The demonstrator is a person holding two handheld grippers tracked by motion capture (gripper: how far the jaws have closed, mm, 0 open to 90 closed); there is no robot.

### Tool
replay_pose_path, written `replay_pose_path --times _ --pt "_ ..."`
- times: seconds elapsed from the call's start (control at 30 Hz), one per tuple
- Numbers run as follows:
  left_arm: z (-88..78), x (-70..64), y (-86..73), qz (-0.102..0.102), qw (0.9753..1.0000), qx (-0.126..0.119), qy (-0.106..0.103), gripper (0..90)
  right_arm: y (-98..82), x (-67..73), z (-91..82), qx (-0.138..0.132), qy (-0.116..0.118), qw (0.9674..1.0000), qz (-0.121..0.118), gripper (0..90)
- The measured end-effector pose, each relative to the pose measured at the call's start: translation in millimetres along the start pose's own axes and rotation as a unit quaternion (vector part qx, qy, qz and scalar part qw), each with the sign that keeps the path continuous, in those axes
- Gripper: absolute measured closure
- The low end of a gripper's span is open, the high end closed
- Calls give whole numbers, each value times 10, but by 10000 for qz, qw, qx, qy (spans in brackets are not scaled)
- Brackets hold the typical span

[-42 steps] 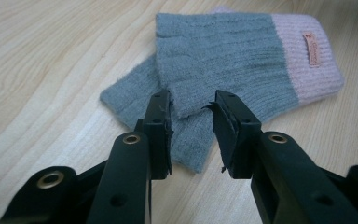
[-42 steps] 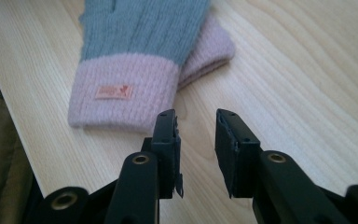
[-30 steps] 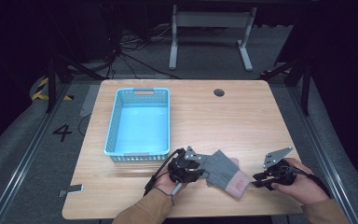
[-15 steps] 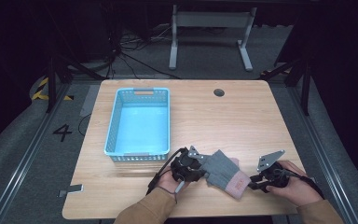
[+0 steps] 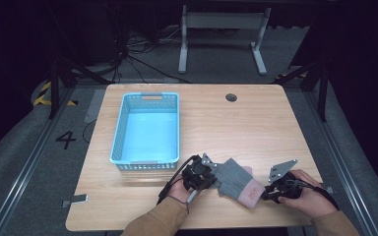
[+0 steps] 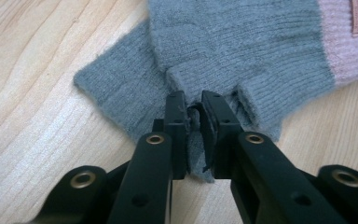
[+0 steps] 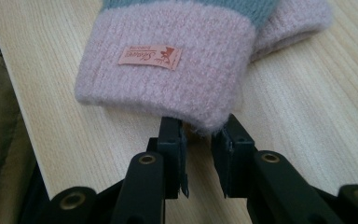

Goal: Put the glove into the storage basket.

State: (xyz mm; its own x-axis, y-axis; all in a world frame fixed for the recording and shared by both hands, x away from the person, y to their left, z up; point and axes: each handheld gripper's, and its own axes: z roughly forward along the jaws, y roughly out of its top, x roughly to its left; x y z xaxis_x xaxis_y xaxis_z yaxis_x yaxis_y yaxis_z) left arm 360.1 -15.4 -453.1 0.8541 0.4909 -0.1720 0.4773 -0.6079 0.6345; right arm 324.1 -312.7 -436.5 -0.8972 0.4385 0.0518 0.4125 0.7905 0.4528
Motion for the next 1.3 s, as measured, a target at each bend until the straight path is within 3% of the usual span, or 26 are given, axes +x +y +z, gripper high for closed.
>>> replay_pose_path --times 0.43,0.5,0.6,0.73,0.93,1.13,1.3 --pt "31 -26 18 3 10000 50 27 742 -3 -2 -114 -137 -224 9996 -102 703" --pt "35 -25 28 -6 9999 77 85 754 12 9 -105 -121 -245 9995 -167 727" --pt "35 -26 40 -60 9998 122 139 842 48 37 -92 -105 -281 9993 -228 765" --pt "15 -53 55 40 9994 200 265 895 72 61 -87 -61 -284 9992 -272 798" --pt "-46 -92 80 95 9996 33 272 900 76 61 -162 -156 -269 9994 -156 897" --pt "-136 -131 104 144 9994 -113 283 900 91 63 -208 -242 -270 9993 -82 900" --pt "-99 -55 69 -28 9993 -18 362 897 61 29 -187 -164 -295 9994 -53 878"
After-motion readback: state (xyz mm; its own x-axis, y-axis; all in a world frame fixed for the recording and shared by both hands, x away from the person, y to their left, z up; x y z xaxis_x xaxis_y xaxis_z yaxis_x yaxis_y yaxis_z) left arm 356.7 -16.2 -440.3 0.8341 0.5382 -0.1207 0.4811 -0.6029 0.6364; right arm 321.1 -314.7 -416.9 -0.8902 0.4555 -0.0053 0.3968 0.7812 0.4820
